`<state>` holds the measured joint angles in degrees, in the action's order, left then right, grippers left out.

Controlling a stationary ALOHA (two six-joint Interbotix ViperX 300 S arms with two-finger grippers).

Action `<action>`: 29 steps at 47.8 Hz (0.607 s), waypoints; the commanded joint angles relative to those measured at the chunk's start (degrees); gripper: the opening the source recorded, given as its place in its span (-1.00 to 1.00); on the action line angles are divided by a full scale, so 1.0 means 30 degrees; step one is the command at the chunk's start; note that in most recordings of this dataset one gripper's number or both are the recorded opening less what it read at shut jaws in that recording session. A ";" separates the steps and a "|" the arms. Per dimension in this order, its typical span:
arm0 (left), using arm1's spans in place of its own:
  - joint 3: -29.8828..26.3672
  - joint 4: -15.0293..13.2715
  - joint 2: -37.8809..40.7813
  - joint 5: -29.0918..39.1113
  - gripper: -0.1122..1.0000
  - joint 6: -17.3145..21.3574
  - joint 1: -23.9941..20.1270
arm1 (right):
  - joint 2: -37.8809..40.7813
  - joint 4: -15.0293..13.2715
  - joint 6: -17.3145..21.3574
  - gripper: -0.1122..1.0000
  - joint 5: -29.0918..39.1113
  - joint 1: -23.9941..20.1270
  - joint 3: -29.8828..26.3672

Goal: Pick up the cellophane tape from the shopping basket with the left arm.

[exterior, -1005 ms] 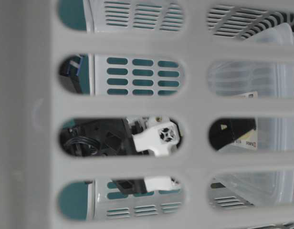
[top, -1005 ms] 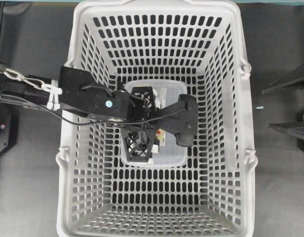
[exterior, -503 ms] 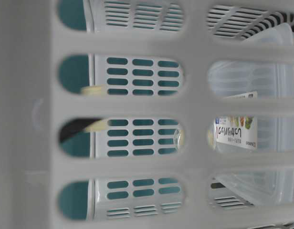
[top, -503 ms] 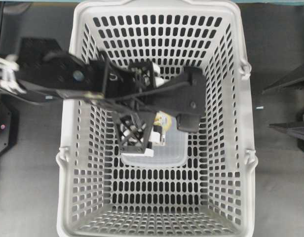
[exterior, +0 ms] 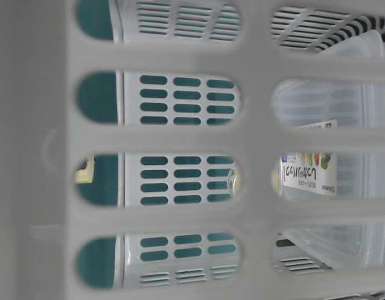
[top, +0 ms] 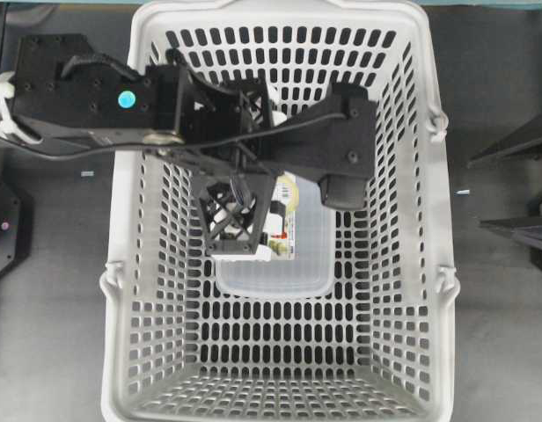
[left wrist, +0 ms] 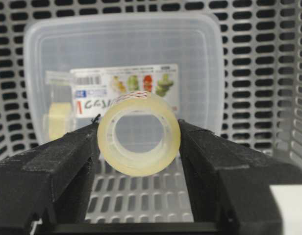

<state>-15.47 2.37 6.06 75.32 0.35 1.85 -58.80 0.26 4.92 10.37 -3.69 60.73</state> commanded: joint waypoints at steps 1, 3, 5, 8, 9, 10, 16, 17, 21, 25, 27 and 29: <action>-0.0527 0.0059 -0.0264 -0.0029 0.11 -0.0029 -0.0117 | 0.0088 0.0059 0.0059 0.64 -0.0293 -0.0059 -0.0146; -0.0557 0.0059 -0.0264 0.0000 0.10 -0.0029 -0.0146 | 0.0088 0.0059 0.0059 0.64 -0.0322 -0.0029 -0.0146; -0.0527 0.0059 -0.0264 0.0000 0.10 -0.0029 -0.0117 | 0.0088 0.0059 0.0059 0.64 -0.0352 -0.0059 -0.0117; -0.0557 0.0088 -0.0264 0.0029 0.10 0.0000 -0.0117 | 0.0088 0.0059 0.0059 0.64 -0.0352 -0.0059 -0.0088; -0.0527 0.0059 -0.0264 0.0029 0.10 0.0000 -0.0117 | 0.0088 0.0059 0.0059 0.64 -0.0352 -0.0059 -0.0088; -0.0557 0.0059 -0.0264 0.0029 0.10 0.0000 -0.0146 | 0.0088 0.0059 0.0059 0.64 -0.0352 -0.0059 -0.0088; -0.0527 0.0059 -0.0264 0.0029 0.10 -0.0029 -0.0146 | 0.0088 0.0059 0.0059 0.64 -0.0352 -0.0029 -0.0059; -0.0527 0.0059 -0.0264 0.0029 0.10 -0.0029 -0.0117 | 0.0088 0.0059 0.0059 0.64 -0.0352 -0.0059 -0.0029; -0.0527 0.0059 -0.0234 0.0029 0.10 -0.0029 -0.0146 | 0.0088 0.0059 0.0059 0.64 -0.0352 -0.0029 -0.0029; -0.0498 0.0059 -0.0234 0.0029 0.10 -0.0029 -0.0117 | 0.0088 0.0059 0.0059 0.64 -0.0352 -0.0059 -0.0029; -0.0439 0.0059 -0.0264 0.0029 0.10 -0.0029 -0.0146 | 0.0088 0.0059 0.0088 0.64 -0.0381 -0.0059 -0.0029; -0.0439 0.0059 -0.0234 0.0059 0.10 -0.0029 -0.0117 | 0.0088 0.0059 0.0059 0.64 -0.0381 -0.0029 -0.0029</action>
<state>-15.56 2.37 6.15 75.59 0.35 1.32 -58.80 0.35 5.01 9.93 -3.69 61.17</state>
